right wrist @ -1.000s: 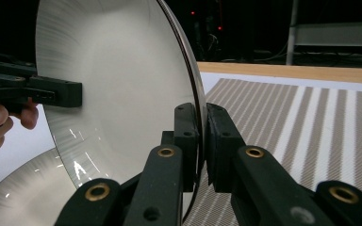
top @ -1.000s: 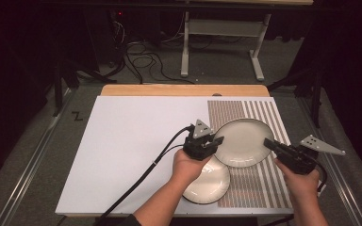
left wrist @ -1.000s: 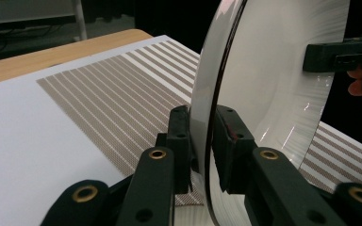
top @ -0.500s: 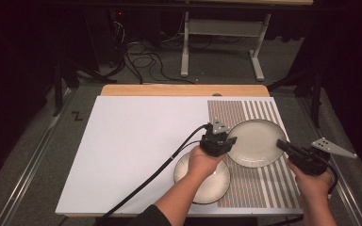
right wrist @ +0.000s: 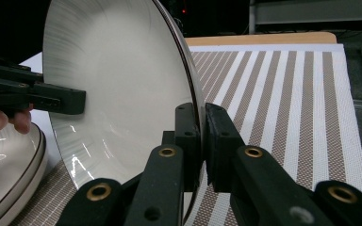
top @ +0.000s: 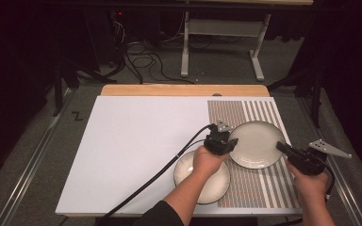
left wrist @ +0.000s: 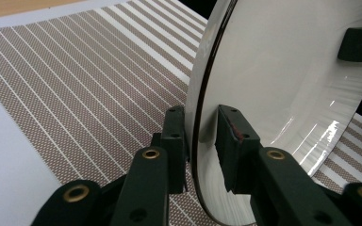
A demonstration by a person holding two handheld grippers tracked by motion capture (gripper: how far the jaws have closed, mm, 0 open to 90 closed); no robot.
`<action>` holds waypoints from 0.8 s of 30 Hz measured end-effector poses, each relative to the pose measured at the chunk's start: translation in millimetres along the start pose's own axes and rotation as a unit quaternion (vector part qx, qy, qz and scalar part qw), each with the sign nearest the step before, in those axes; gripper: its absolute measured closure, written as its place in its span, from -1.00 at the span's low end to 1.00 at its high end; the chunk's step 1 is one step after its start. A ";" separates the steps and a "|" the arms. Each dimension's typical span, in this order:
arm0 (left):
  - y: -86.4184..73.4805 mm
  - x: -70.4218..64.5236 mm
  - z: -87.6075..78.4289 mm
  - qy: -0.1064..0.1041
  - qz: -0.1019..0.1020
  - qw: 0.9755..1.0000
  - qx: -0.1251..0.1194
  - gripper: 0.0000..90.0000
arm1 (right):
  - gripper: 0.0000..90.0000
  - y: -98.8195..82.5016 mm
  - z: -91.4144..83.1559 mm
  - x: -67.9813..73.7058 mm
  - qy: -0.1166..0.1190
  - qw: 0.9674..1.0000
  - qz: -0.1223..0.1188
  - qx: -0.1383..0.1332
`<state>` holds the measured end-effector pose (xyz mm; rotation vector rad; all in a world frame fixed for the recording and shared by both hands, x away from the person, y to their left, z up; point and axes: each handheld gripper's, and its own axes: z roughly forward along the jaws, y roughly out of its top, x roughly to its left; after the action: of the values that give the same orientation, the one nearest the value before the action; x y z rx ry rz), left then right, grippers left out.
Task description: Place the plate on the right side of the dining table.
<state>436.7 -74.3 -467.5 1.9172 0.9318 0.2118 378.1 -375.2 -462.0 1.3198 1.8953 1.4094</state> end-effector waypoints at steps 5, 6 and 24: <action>-0.4 1.8 4.6 0.001 -0.001 1.000 0.006 0.62 | 0.91 -1.7 2.5 -1.1 -0.005 1.000 0.000 0.005; -0.2 1.7 5.5 0.004 0.001 1.000 0.008 0.62 | 0.91 -1.7 2.6 -1.2 -0.007 1.000 0.000 0.005; -0.8 0.2 11.4 0.027 0.002 0.999 0.026 0.64 | 0.91 -5.9 7.0 -3.9 -0.014 1.000 -0.004 0.012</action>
<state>442.1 -81.9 -474.2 1.9690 0.9782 0.2464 382.8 -375.3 -470.7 1.3352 1.9033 1.3626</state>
